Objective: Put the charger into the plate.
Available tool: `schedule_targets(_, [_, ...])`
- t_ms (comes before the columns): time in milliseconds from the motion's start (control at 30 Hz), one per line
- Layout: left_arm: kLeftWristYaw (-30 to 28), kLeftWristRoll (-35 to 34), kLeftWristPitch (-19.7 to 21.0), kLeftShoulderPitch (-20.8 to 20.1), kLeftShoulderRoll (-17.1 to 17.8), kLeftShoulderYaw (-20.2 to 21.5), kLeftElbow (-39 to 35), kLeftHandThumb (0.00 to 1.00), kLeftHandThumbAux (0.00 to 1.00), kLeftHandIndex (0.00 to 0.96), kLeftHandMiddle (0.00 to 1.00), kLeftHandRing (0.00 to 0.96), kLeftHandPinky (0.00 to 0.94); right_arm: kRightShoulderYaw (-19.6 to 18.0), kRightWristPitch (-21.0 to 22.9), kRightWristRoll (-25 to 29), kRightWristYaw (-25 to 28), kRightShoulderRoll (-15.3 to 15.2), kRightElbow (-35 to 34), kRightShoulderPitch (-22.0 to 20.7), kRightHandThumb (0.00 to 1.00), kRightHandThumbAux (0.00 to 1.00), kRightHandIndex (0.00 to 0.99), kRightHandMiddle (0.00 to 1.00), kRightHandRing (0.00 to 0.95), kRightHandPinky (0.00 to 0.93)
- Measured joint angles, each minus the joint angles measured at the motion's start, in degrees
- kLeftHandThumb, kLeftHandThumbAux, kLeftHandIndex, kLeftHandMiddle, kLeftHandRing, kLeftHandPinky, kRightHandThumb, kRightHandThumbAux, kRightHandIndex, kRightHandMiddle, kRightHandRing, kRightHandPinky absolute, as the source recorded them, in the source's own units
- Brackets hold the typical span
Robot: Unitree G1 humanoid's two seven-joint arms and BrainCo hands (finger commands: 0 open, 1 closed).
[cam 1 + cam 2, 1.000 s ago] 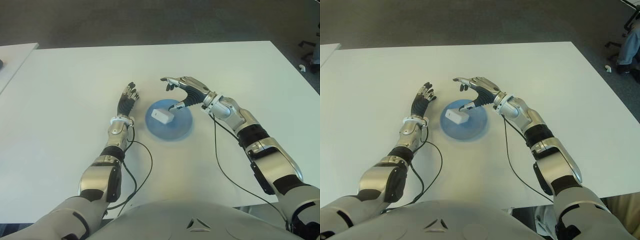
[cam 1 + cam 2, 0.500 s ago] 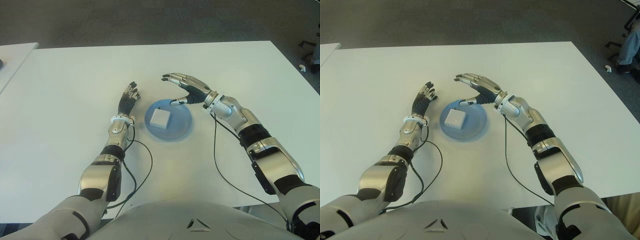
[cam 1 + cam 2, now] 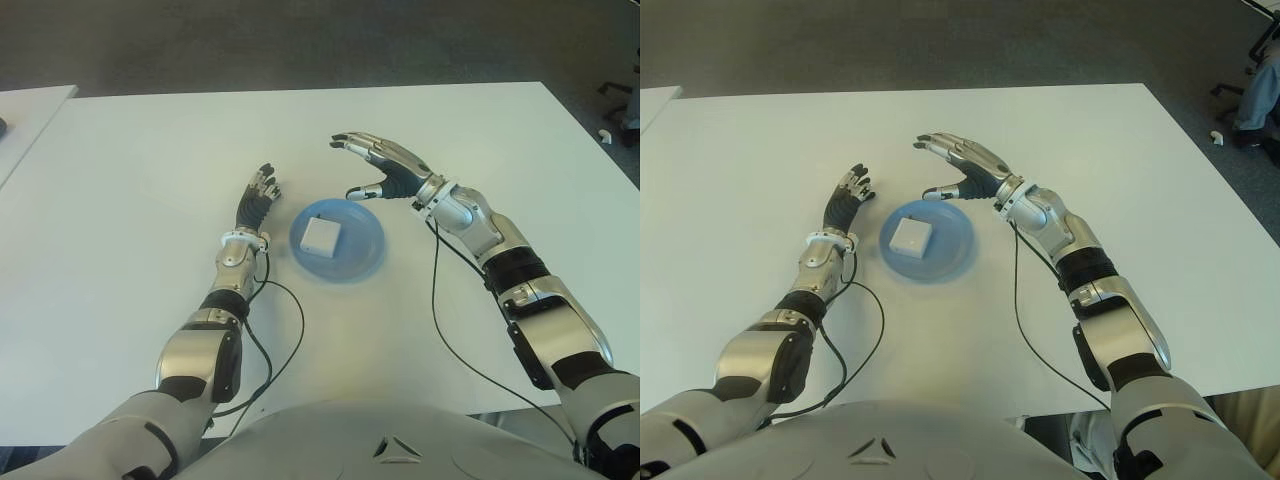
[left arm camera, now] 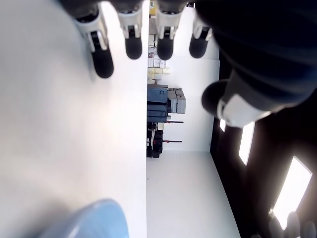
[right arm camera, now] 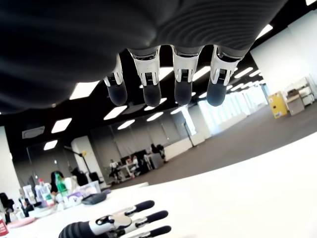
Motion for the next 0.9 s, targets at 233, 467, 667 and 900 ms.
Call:
schedule_targets(233, [-0.9, -0.1, 0.0, -0.1, 0.3, 0.0, 0.0, 0.000, 0.601, 0.000, 0.000, 0.000, 0.000, -9.3, 5.0, 12.6, -0.6, 3.6, 5.7, 0.4, 0.218, 0.281, 0.000, 0.000, 0.000, 0.000])
schedule_targets(467, [-1.7, -0.3, 0.1, -0.1, 0.3, 0.3, 0.0, 0.000, 0.606, 0.000, 0.000, 0.000, 0.000, -18.8, 5.5, 24.5, -3.4, 9.2, 13.7, 1.2, 0.166, 0.458, 0.000, 0.000, 0.000, 0.000])
schedule_targets(667, [-2.1, -0.7, 0.5, -0.1, 0.4, 0.5, 0.0, 0.000, 0.609, 0.000, 0.000, 0.000, 0.000, -23.5, 5.8, 30.6, -1.3, 11.9, 18.0, 2.7, 0.092, 0.603, 0.000, 0.000, 0.000, 0.000])
schedule_targets(900, [-2.3, -0.8, 0.5, -0.1, 0.5, 0.5, 0.0, 0.000, 0.610, 0.000, 0.000, 0.000, 0.000, -25.7, 5.7, 33.5, 1.2, 14.6, 19.2, 5.7, 0.034, 0.684, 0.000, 0.005, 0.000, 0.000])
